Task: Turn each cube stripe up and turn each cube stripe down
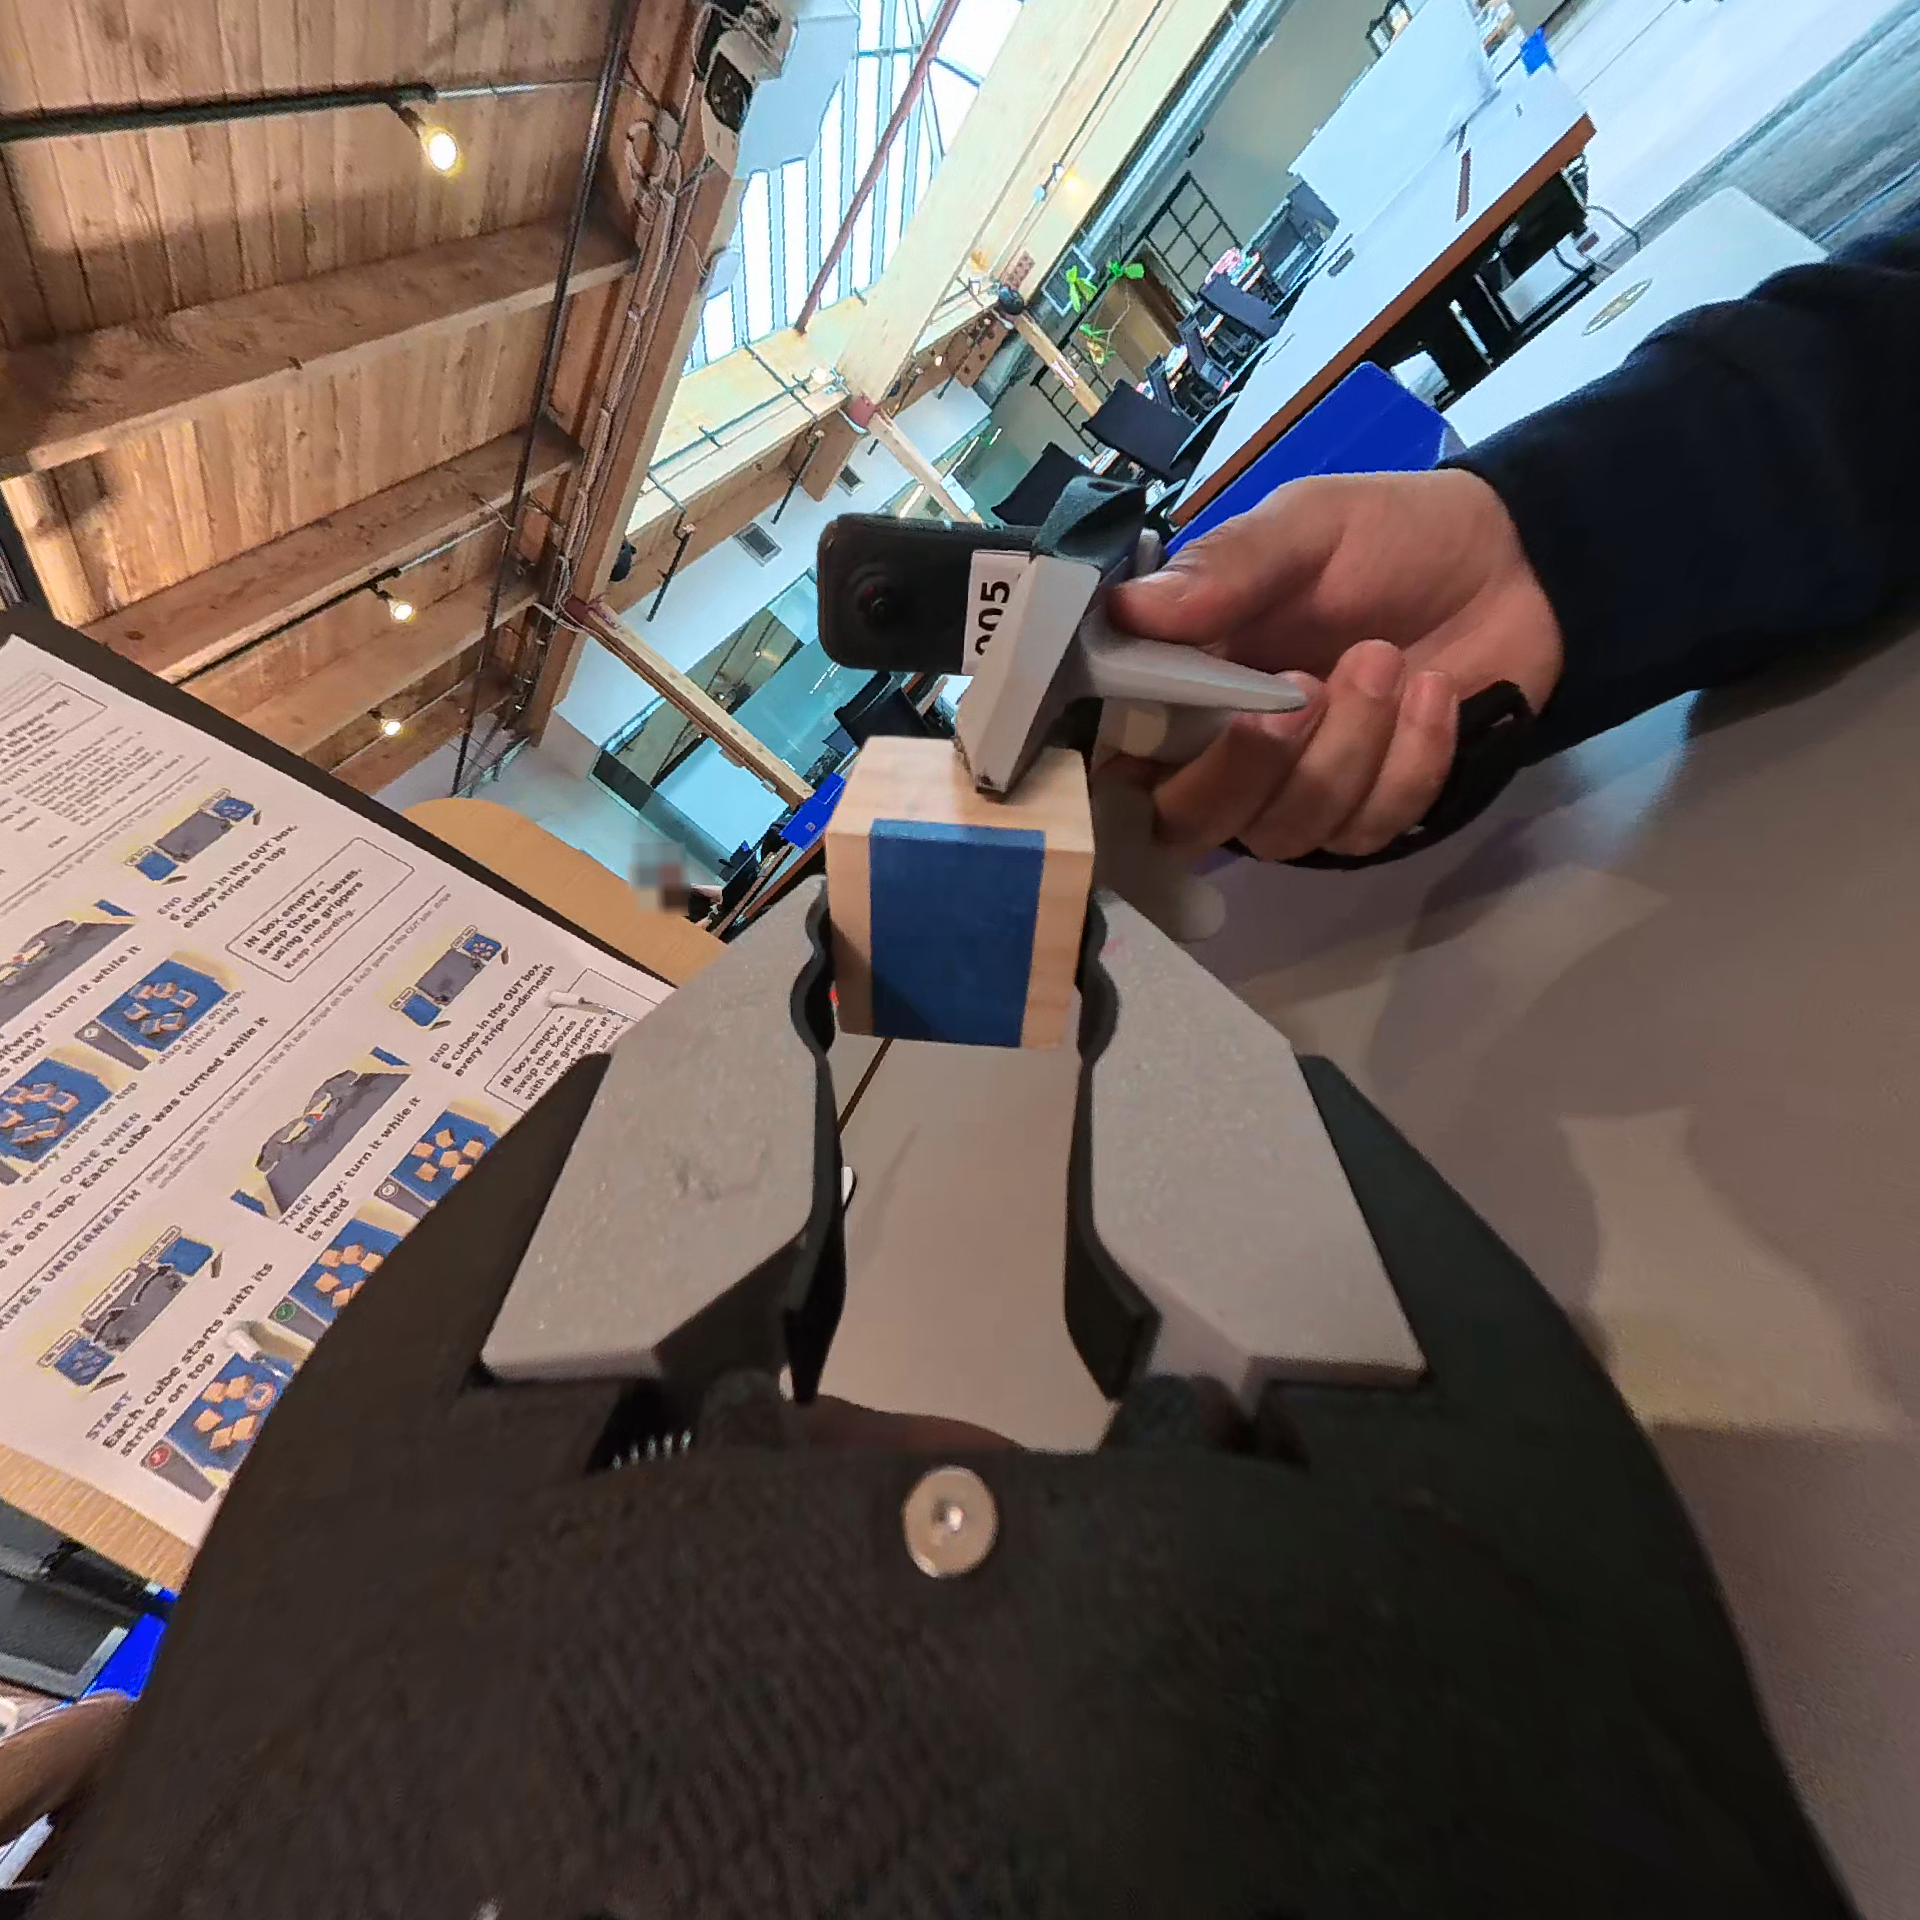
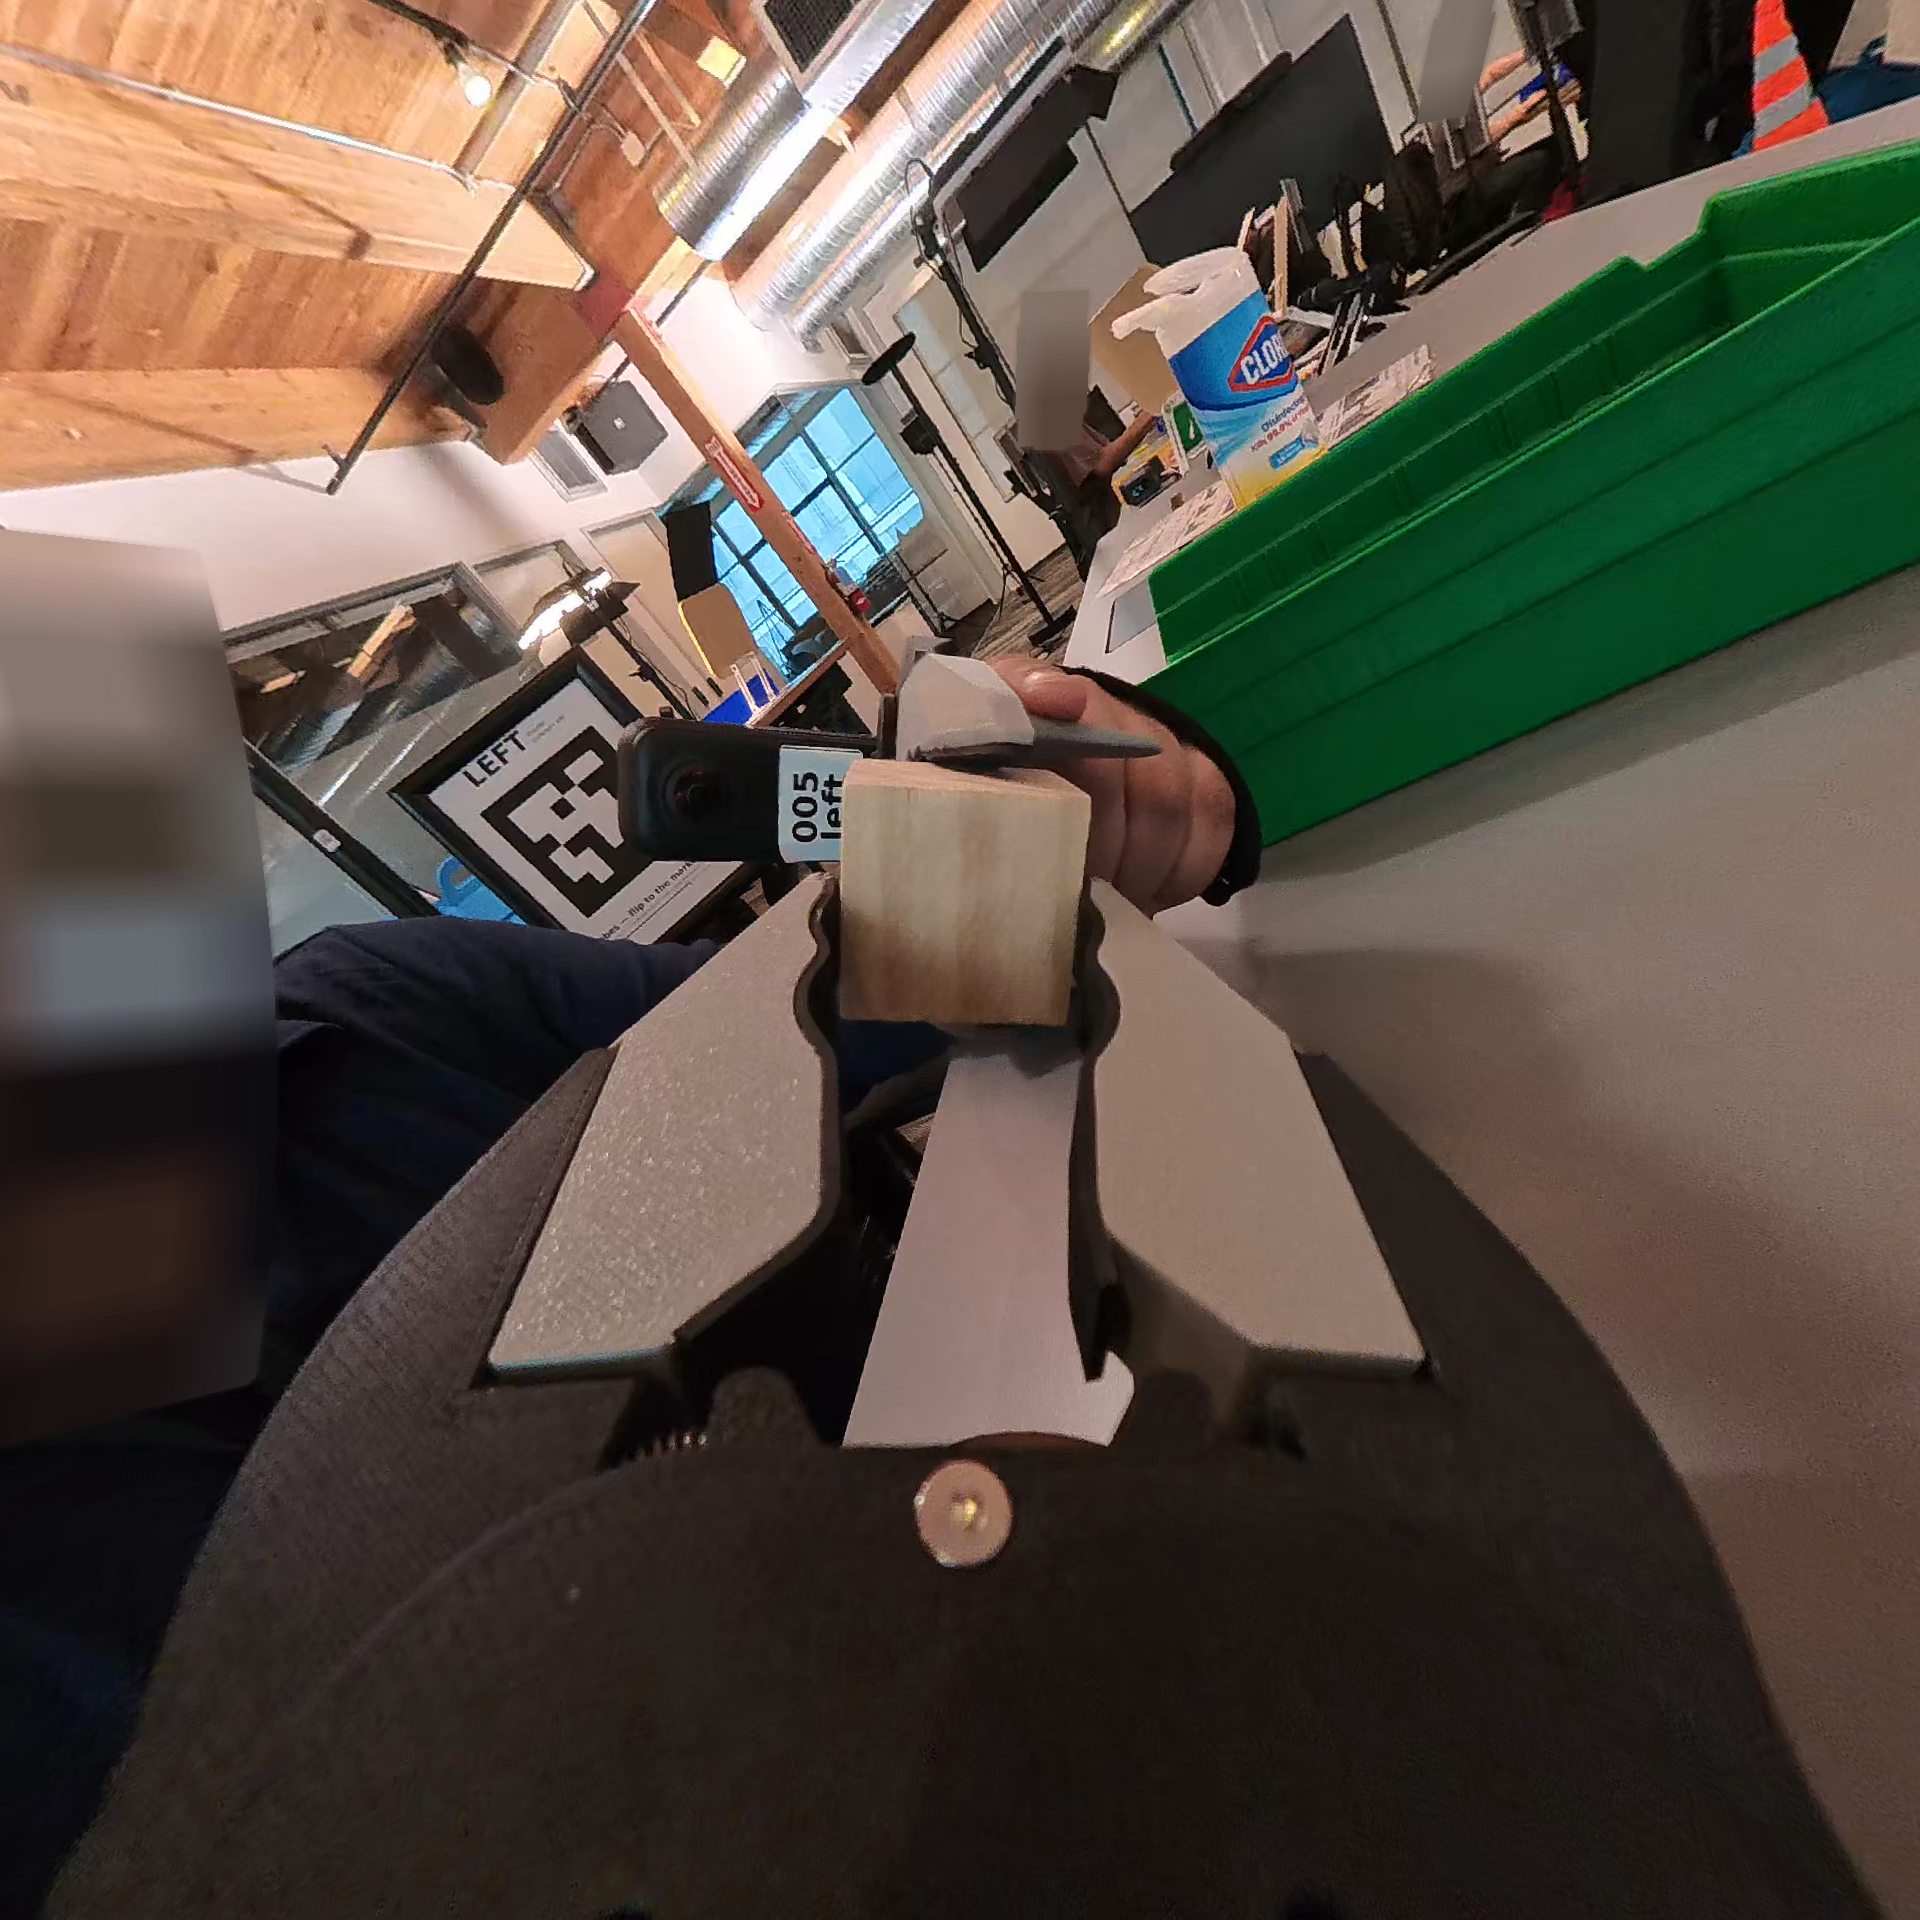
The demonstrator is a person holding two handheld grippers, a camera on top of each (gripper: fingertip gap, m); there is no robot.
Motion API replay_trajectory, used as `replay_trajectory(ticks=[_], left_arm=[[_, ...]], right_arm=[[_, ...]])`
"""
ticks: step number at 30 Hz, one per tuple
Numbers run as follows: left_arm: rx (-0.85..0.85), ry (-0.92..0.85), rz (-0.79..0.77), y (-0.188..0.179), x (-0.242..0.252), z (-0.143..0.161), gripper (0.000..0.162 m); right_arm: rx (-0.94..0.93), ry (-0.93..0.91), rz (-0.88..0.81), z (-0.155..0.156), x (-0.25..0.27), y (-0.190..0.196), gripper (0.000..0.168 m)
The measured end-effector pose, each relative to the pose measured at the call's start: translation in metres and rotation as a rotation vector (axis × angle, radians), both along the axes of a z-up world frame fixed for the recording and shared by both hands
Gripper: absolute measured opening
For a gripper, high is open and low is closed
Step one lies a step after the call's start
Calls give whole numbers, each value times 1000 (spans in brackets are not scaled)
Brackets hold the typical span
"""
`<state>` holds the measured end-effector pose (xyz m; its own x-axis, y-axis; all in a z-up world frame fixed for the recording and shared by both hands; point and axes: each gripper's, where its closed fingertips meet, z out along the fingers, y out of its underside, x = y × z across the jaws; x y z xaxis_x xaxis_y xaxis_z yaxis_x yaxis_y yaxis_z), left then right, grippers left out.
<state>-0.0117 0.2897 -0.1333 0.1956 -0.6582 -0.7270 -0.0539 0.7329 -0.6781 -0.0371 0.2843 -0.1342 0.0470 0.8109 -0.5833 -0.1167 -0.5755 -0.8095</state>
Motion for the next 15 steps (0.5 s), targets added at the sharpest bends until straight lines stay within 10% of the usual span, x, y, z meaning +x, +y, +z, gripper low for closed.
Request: replay_trajectory(ticks=[15], left_arm=[[-7, -28, -36, -8, -1, 4, 44]], right_arm=[[-2, -19, 0, -4, -2, 0, 42]])
